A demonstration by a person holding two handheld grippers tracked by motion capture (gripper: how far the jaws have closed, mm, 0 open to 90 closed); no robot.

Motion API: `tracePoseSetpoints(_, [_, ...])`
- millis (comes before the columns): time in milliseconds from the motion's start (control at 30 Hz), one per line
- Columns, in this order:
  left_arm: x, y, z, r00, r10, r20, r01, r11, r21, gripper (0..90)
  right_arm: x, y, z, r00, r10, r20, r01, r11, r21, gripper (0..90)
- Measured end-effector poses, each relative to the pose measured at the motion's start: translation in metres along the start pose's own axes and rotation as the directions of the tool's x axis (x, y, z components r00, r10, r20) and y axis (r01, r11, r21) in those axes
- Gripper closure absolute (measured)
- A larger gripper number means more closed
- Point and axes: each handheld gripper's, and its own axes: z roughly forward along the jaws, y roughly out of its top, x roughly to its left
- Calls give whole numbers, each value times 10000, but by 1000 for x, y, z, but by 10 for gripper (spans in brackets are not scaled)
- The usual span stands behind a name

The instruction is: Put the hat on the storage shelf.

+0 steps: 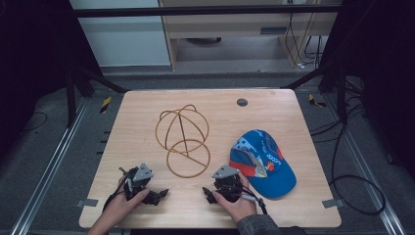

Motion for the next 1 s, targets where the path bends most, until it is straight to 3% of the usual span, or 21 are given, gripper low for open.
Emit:
tracePoseSetpoints(433, [0,0,0,10000,0,0,0,10000,3,0,0,0,0,10000,-11,-2,11,10000,0,155])
tracePoseSetpoints(567, [0,0,0,10000,-1,0,1,10000,3,0,0,2,-2,9998,180,-107,-178,9996,198,160])
tracePoseSetpoints(633, [0,0,0,10000,0,-1,0,10000,2,0,-3,11,-10,9999,-55,-155,64,9984,562,124])
tracePoseSetpoints(800, [0,0,0,10000,3,-2,-3,10000,5,0,-14,26,-35,9997,-219,100,213,9981,579,113])
tracePoseSetpoints(833, [0,0,0,10000,-1,-4,1,10000,1,0,-27,33,-52,9980,-357,531,324,9976,609,118])
tracePoseSetpoints(900, [-1,0,0,10000,-7,-7,7,10000,0,0,-31,34,-58,9968,-438,667,398,9973,613,124])
tracePoseSetpoints(1000, [-1,0,0,10000,-22,-7,22,10000,-16,0,-52,38,-80,9952,-297,929,237,9976,656,137])
